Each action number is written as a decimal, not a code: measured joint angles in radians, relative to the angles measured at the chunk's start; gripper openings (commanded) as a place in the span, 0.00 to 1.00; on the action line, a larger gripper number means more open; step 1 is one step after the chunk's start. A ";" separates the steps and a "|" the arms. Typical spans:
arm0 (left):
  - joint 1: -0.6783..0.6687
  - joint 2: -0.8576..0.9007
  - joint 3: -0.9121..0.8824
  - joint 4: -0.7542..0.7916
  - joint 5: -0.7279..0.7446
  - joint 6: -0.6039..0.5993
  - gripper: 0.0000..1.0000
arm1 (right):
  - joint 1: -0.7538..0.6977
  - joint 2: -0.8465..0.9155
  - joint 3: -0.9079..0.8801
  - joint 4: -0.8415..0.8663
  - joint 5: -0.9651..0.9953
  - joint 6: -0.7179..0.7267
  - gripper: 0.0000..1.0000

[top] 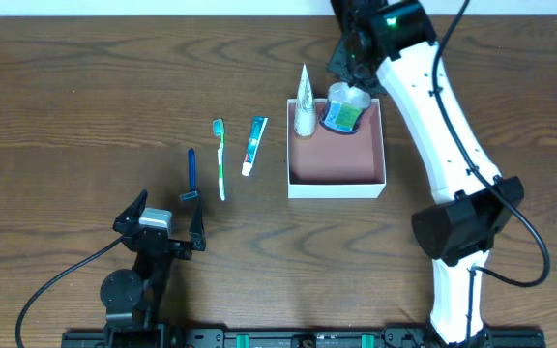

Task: Pack container
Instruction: 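Lower the soap bottle into the box beside the Pantene tube, then release the bottle and move the right gripper toward the green soap bar, then lower the right gripper over the Dettol soap bar and grasp it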

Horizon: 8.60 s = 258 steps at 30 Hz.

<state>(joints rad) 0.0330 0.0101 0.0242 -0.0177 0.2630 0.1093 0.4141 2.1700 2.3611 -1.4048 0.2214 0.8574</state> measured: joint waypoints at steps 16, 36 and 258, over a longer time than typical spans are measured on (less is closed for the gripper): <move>0.000 0.000 0.000 0.000 0.000 0.000 0.98 | 0.004 0.030 0.000 0.017 0.073 -0.056 0.28; 0.000 0.000 0.000 0.000 0.000 0.000 0.98 | 0.006 0.099 -0.001 0.050 0.076 -0.129 0.29; 0.000 0.000 0.000 0.000 0.000 0.000 0.98 | -0.716 -0.148 -1.003 0.430 -0.180 -1.205 0.58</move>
<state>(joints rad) 0.0330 0.0105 0.0242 -0.0174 0.2630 0.1093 -0.3019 2.0220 1.3582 -0.9745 0.0410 -0.3481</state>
